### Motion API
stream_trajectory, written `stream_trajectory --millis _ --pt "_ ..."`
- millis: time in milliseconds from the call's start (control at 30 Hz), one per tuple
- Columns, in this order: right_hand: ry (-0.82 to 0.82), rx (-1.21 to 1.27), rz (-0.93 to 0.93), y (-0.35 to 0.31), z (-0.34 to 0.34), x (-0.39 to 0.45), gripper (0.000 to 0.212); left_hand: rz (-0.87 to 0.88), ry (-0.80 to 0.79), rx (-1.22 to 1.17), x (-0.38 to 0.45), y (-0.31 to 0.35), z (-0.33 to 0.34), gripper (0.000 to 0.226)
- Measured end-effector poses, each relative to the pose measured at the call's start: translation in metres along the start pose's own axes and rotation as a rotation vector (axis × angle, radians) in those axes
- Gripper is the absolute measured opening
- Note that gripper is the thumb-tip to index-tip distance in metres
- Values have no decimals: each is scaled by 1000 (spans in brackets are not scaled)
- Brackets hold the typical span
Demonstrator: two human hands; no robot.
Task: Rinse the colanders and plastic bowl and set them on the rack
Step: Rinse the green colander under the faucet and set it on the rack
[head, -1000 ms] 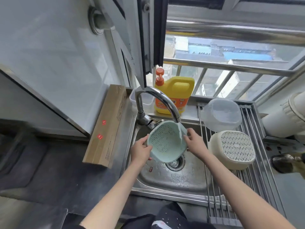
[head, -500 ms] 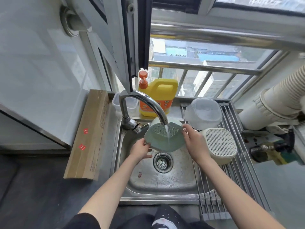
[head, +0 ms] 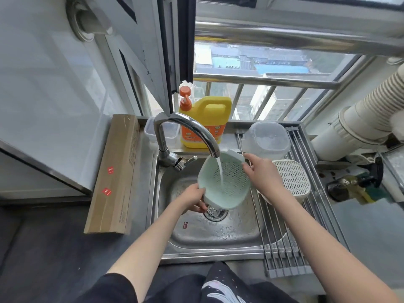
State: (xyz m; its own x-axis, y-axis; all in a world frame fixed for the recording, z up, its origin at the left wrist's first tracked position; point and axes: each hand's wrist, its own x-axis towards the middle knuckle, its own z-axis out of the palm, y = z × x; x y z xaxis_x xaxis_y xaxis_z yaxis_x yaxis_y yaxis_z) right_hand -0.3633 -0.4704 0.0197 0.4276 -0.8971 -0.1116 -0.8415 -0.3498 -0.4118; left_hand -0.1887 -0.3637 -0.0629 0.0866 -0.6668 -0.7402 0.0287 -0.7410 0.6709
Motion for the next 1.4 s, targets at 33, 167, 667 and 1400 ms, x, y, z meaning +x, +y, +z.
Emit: stream_trajectory --millis 33,167,667,1400 --pt "-15 -18 27 0 0 -1 34 -7 -4 12 -2 -1 1 25" --pt "-84 -29 141 3 -2 -5 30 -43 -14 50 -9 -3 2 34" --pt "-484 322 489 42 27 -29 28 8 14 603 -50 47 -12 26" --pt "83 304 21 11 57 -31 8 241 538 553 -19 -9 -26 28"
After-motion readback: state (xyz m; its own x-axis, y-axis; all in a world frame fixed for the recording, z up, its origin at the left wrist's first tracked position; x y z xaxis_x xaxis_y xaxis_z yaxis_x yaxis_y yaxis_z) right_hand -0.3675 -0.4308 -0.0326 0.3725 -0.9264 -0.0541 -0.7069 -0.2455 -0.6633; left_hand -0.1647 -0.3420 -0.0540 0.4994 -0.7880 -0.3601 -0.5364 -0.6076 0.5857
